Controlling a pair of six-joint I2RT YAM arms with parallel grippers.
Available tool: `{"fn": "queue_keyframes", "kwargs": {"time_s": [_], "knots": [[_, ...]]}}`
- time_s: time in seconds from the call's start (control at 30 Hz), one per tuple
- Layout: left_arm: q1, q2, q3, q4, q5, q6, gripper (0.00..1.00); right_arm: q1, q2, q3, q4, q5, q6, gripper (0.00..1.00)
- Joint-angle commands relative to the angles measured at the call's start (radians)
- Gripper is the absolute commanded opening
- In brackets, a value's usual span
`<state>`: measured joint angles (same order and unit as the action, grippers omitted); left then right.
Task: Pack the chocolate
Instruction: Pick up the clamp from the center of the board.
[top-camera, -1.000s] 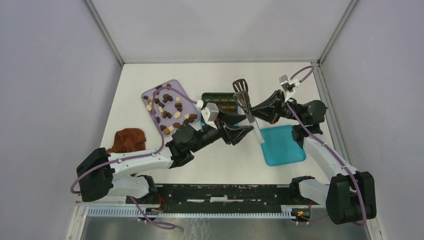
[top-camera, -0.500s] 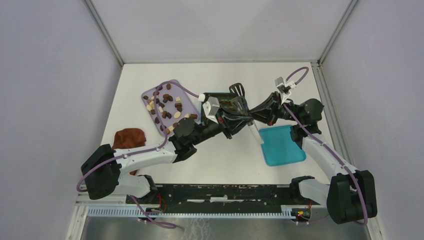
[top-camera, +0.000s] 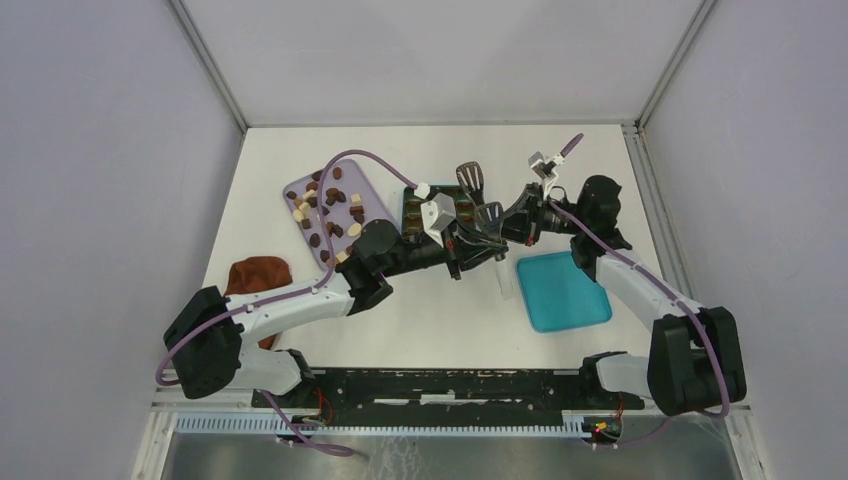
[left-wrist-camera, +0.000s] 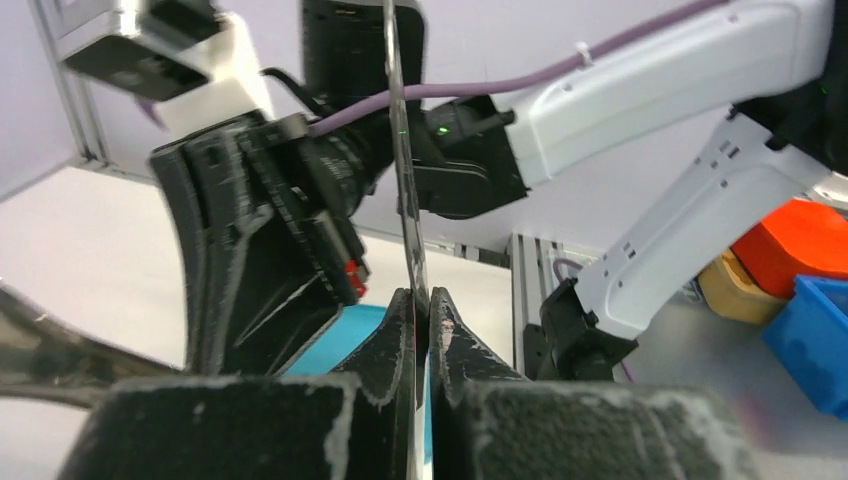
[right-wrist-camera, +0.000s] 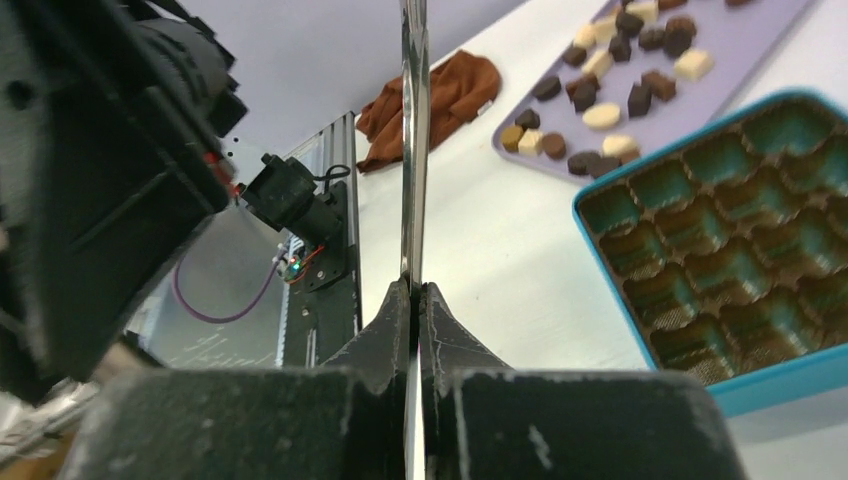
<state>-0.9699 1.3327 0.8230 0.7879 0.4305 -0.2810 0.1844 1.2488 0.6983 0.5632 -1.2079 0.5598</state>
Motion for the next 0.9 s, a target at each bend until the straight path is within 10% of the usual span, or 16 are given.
{"fn": "queue_keyframes", "kwargs": {"time_s": [0.0, 0.87], "knots": [[-0.039, -0.038, 0.033, 0.119, 0.186, 0.010, 0.02, -0.004, 0.122, 0.010, -0.062, 0.124, -0.016, 0.00], [0.024, -0.057, -0.127, 0.253, -0.037, -0.111, 0.02, -0.028, 0.066, -0.055, 0.252, 0.037, 0.186, 0.00]]}}
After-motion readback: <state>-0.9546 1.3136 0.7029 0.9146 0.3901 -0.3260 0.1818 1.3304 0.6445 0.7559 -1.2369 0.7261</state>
